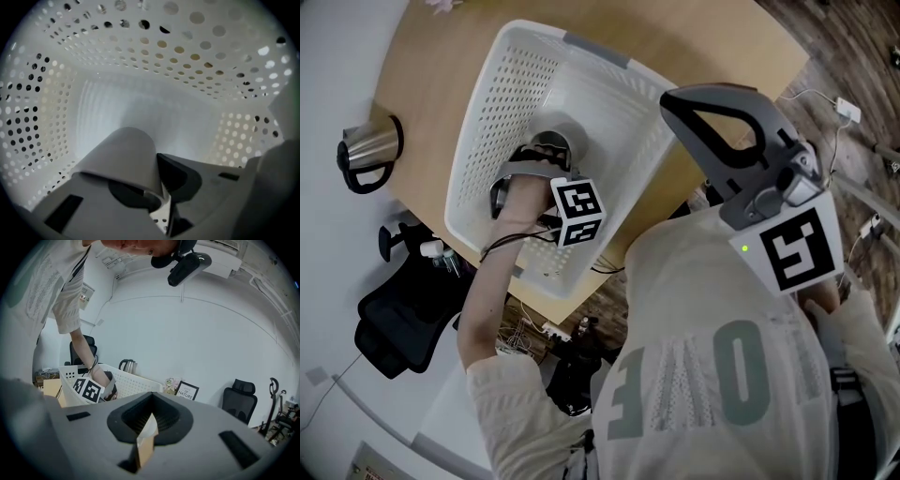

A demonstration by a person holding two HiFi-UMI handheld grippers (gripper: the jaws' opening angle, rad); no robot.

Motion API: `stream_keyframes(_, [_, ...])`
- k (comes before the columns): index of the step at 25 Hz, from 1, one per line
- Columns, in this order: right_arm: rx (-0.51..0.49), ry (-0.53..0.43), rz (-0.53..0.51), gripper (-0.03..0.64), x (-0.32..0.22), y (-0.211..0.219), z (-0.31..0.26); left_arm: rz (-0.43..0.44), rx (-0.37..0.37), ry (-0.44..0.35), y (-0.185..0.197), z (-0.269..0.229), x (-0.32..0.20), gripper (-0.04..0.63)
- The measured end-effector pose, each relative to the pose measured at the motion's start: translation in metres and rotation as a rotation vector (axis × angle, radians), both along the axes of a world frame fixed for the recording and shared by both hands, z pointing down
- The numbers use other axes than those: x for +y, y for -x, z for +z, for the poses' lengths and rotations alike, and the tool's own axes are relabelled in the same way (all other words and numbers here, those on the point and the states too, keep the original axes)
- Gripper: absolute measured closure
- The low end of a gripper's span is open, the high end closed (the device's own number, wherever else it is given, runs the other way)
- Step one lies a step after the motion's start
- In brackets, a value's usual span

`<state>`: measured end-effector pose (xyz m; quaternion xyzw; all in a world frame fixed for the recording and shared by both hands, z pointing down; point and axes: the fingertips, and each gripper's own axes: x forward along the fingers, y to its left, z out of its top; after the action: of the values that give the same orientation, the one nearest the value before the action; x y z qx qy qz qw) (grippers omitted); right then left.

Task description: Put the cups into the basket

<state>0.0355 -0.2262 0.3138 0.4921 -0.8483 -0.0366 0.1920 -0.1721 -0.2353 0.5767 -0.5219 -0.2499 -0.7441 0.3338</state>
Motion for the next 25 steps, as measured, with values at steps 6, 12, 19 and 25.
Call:
stream_keyframes(6, [-0.004,-0.010,-0.007,0.618,0.004,0.003,-0.007,0.039,0.001,-0.057,-0.001,0.001,-0.007,0.528])
stream_keyframes(12, [-0.022,-0.031,-0.006,0.618,0.009,0.003,-0.016,0.029,0.008,-0.088,0.001,-0.011,-0.010,0.522])
stream_keyframes(19, [-0.048,-0.072,-0.022,0.618,0.015,0.007,-0.031,-0.005,0.031,-0.135,0.003,-0.037,-0.013,0.522])
stream_keyframes(25, [-0.054,-0.110,-0.061,0.618,0.016,0.008,-0.045,-0.046,0.041,-0.202,0.003,-0.056,-0.021,0.522])
